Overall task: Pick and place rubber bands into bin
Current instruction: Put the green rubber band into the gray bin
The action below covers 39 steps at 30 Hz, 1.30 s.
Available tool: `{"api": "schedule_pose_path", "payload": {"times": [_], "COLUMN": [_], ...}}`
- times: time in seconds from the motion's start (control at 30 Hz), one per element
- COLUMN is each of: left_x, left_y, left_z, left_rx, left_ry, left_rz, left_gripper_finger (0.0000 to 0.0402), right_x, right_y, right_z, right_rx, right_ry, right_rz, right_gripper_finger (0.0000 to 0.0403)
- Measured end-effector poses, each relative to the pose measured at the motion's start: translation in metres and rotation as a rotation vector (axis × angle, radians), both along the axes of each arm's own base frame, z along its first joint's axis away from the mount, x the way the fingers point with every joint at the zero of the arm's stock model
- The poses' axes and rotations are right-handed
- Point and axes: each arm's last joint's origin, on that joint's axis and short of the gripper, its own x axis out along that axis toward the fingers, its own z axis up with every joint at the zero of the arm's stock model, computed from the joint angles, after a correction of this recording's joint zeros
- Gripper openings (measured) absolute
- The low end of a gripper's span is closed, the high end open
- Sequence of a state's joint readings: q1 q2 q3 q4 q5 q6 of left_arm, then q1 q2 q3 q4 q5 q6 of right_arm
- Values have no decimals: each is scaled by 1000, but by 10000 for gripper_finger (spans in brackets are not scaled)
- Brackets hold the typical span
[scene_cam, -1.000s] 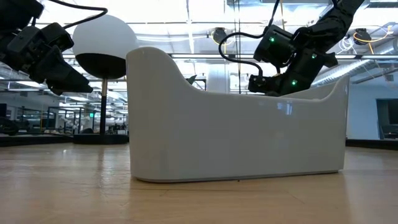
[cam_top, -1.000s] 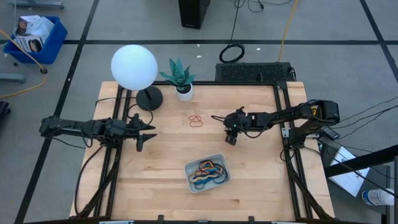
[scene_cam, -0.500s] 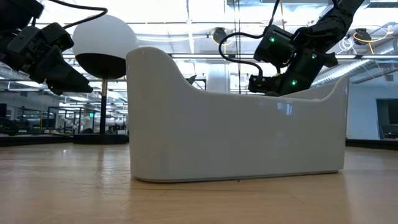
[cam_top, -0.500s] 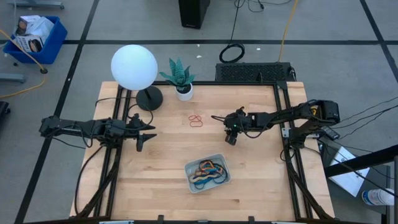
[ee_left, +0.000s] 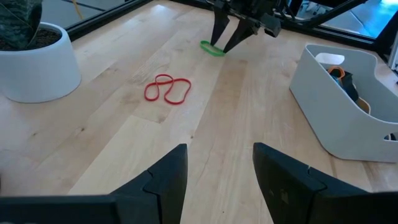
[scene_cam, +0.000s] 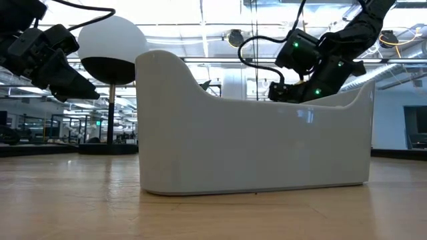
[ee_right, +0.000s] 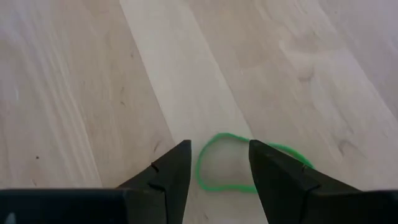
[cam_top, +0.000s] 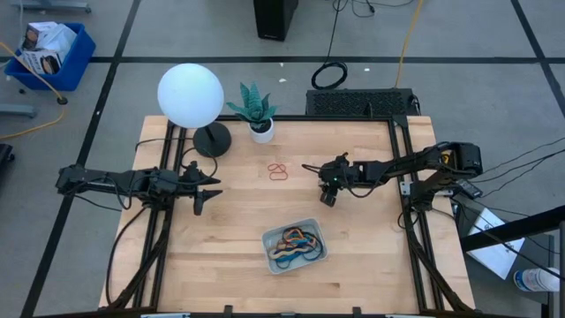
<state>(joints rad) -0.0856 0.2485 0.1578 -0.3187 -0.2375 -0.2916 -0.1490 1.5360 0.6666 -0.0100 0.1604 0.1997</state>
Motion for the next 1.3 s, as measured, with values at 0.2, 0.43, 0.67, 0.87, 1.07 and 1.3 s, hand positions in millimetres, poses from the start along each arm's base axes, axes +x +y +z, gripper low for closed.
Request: {"api": "schedule_pose_path", "payload": {"times": [0.2, 0.43, 0.67, 0.87, 1.07, 1.3], "left_x": [0, 0, 0, 0, 0, 0], "left_y": [0, 0, 0, 0, 0, 0], "left_z": [0, 0, 0, 0, 0, 0], "left_rx": [0, 0, 0, 0, 0, 0], "left_ry": [0, 0, 0, 0, -1, -2], "left_rz": [0, 0, 0, 0, 0, 1], "left_gripper_finger": [189, 189, 189, 189, 189, 189], "right_x": [1, 8, 7, 6, 7, 5], "right_y": [0, 1, 1, 1, 0, 1], "right_z": [-8, -27, -31, -31, -17, 45], "right_rx": [7, 31, 38, 36, 25, -7], "right_ry": [33, 46, 71, 73, 2, -322], "right_rz": [-2, -31, -34, -32, -59, -60], "right_gripper_finger": [155, 148, 77, 6, 2, 1]}}
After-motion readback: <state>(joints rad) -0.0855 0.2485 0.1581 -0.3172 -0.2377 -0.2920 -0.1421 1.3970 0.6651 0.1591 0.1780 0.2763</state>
